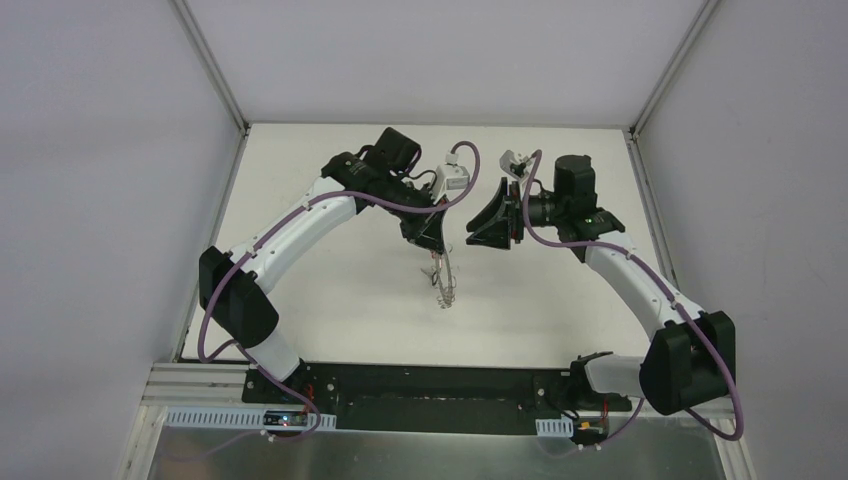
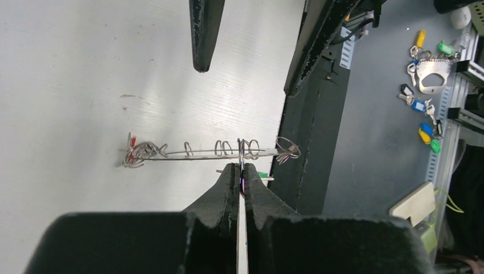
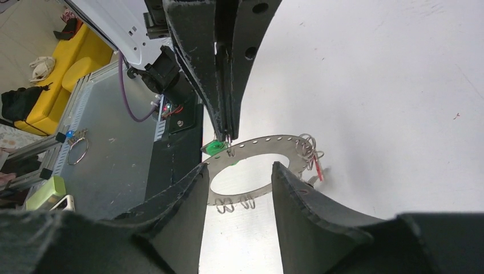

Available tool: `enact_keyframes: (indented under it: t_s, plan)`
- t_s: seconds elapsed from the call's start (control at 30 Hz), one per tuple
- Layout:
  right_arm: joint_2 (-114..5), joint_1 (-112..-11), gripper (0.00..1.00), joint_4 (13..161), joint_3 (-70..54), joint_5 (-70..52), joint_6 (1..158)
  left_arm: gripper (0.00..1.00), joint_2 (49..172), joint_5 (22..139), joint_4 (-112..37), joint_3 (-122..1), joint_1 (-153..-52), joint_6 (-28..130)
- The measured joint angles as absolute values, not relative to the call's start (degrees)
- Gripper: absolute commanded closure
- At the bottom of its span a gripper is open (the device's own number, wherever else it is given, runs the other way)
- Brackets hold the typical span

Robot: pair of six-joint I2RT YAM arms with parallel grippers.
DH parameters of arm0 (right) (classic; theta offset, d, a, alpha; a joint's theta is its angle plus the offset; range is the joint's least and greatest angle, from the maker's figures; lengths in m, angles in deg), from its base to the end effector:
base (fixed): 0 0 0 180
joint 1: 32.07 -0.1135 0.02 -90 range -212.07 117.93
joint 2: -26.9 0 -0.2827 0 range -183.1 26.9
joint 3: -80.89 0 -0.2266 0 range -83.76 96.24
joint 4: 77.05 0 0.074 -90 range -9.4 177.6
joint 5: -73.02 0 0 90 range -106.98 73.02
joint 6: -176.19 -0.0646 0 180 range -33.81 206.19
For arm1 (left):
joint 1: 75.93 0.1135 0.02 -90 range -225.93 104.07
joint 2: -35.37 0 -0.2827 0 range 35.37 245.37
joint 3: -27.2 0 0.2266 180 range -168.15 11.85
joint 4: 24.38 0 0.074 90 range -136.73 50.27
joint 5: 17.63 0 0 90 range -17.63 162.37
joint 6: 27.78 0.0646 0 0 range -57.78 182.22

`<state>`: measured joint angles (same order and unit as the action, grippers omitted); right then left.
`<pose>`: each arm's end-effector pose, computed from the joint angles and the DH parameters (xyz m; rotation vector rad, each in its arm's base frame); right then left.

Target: Put the keys on the keyring

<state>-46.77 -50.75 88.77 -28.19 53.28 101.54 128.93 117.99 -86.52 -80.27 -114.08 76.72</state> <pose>0.2254 0.1404 0.3460 -1.2721 1.2923 1.1655 0.2364 -0.2444 0.3612 1.3790 1.9374 -1.1501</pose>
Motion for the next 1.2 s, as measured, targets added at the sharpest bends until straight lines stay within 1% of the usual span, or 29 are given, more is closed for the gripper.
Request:
enact_keyframes:
  t_s: [0.3,0.5,0.63,0.87,1.03,1.2]
  plan:
    - [-47.3,-52.6,0.61,92.6,-29.5,53.3,97.5,1.0,128.9,123.1,-84.0,-80.3,-114.1,70.3]
    - [-48.0,-54.0,0.68,94.3,-29.7,53.5,96.0,1.0,129.0,124.4,-82.8,-80.3,-114.1,68.2]
    - [-48.2,-54.4,0.7,94.8,-29.7,53.8,95.6,1.0,129.0,124.6,-82.3,-80.3,-114.1,67.5]
    - [-48.8,-54.8,0.84,94.9,-29.8,54.1,95.2,1.0,129.2,124.4,-82.2,-80.3,-114.1,67.5]
    - [-48.8,-55.1,1.0,94.9,-29.8,54.5,94.9,1.0,129.5,124.3,-82.2,-80.2,-114.1,67.5]
    - [-49.1,-55.2,1.0,94.9,-29.8,54.9,94.4,1.0,129.8,124.1,-82.5,-80.2,-114.1,67.6]
